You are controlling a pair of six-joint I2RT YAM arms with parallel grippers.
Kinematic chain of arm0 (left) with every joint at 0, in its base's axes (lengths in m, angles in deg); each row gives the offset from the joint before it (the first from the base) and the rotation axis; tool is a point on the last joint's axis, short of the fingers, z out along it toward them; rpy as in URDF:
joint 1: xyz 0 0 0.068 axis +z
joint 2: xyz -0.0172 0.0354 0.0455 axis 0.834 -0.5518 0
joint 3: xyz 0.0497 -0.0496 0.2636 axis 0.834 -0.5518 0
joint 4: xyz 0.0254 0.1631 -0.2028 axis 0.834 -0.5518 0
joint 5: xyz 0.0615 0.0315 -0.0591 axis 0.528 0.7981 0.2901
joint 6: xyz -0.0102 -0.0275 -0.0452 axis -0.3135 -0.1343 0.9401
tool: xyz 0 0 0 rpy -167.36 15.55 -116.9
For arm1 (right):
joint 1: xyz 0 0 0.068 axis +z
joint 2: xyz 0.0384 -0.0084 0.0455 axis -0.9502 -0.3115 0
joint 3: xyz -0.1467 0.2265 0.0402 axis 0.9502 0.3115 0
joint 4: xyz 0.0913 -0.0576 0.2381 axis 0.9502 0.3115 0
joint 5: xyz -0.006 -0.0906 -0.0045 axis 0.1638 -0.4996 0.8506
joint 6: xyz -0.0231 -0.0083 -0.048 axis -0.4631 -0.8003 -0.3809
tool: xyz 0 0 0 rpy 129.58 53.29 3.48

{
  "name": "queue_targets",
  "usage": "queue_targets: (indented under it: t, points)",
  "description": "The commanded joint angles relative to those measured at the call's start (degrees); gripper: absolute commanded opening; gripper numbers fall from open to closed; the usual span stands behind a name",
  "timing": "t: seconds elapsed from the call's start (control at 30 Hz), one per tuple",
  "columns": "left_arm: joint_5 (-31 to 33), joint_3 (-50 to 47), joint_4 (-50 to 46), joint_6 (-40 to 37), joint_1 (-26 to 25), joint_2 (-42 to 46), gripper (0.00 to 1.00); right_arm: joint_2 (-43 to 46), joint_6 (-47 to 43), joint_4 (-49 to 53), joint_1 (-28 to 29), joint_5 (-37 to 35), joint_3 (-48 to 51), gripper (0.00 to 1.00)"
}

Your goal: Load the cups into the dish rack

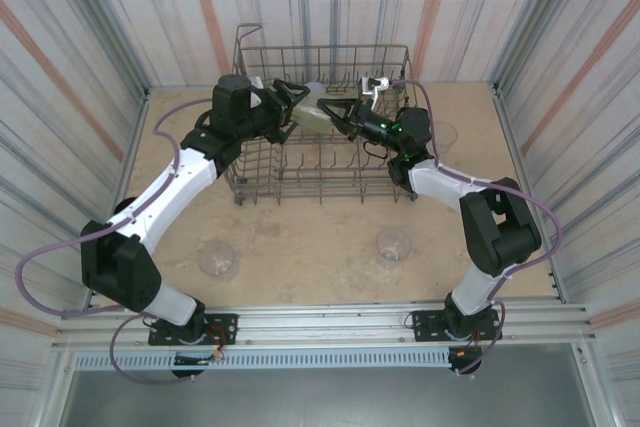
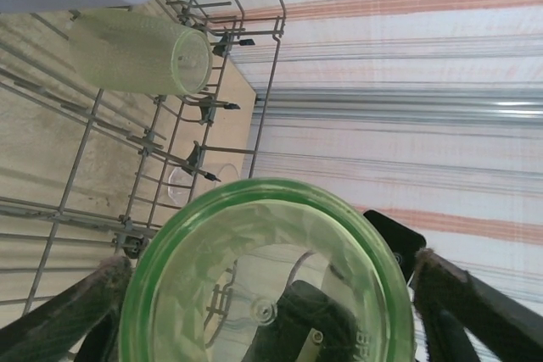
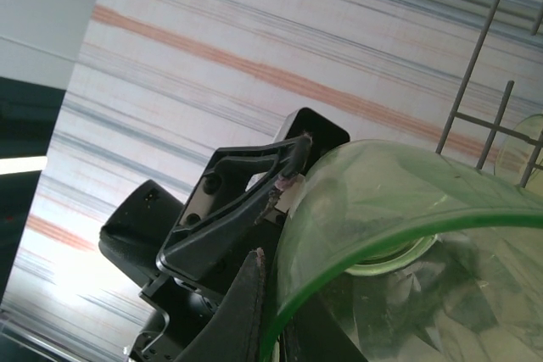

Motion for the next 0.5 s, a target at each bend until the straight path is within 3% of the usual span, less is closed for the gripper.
queue_targets:
  t: [0.0,0.17,0.33,0.37,0.47]
  points:
    - [-0.39,-0.44,2.94,0.02,-0.63,-0.12,0.72,-0.2,-0.18,-3.28,0.4,-1.28,0.22,0.0]
    - [-0.33,0.35,3.01,-1.84,-1.43,-0.11,0.48,-0.36,-0.34,-3.21,0.41,-1.14,0.21,0.0]
    - [-1.12,0.67,4.47,-2.14,-1.71,-0.75,0.08,-0.61,-0.44,-2.84,0.41,-0.65,-0.05,0.0]
    - [-1.23,0.87,4.58,-2.44,-1.71,-0.94,0.0,-0.5,-0.41,-2.77,0.41,-0.58,-0.06,0.03]
    - [-1.24,1.55,4.74,-3.34,-1.79,-1.08,0.0,-0.15,-0.53,-2.37,0.37,-0.08,-0.06,0.25]
